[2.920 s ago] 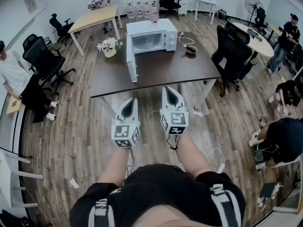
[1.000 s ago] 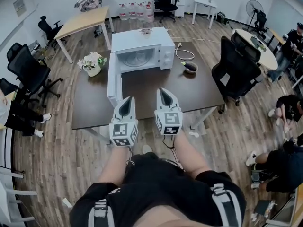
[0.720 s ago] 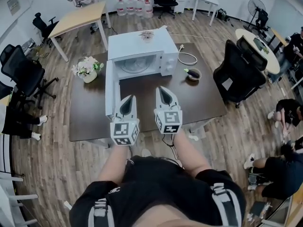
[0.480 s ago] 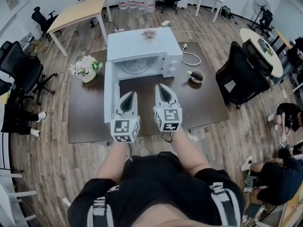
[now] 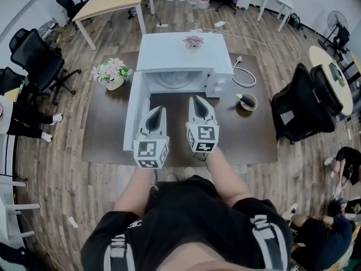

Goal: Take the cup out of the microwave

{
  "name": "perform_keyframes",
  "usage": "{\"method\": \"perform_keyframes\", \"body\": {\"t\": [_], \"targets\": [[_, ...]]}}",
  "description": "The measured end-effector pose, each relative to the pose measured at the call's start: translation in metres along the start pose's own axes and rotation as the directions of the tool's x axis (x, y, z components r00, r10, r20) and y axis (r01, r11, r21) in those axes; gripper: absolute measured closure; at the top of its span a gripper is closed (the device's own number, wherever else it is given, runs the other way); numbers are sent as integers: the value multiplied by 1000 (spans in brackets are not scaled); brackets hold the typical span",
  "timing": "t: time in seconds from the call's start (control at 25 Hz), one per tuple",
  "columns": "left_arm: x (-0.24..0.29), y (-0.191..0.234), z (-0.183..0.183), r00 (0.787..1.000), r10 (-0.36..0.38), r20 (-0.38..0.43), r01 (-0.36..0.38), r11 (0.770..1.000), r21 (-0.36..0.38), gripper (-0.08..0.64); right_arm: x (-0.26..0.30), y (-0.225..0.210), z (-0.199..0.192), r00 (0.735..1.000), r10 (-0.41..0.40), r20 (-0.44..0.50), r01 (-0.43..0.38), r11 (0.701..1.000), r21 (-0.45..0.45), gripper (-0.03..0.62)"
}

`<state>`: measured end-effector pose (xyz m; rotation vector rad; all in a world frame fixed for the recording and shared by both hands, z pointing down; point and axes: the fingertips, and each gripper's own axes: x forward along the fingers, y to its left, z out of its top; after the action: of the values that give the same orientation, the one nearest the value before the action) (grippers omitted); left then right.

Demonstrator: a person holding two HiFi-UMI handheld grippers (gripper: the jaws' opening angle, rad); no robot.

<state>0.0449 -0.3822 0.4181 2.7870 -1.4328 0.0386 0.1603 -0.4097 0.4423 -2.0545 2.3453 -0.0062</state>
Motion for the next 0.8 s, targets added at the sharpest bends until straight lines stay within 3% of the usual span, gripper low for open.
{"method": "perform_keyframes", "body": {"t": [0.12,0.28,0.52,0.8], "targets": [[9,7,-1,999,38,-5,-38,999,0,558,21,-1,-12,999,46,-15,-45,999,18,435],[18,18,-5,996,87,-18,-87,996,3,558,52,-15,-30,999,42,-33,-41,998,44,307],[28,34,-26,986,156,-63,-157,988,-7,558,101,-28,-68,996,46,-79,-41,997,61,241],[44,50,-55,970,213,-121,-216,976,-16,558,157,-48,-124,986,-37,-164,46,998,52,238]]}}
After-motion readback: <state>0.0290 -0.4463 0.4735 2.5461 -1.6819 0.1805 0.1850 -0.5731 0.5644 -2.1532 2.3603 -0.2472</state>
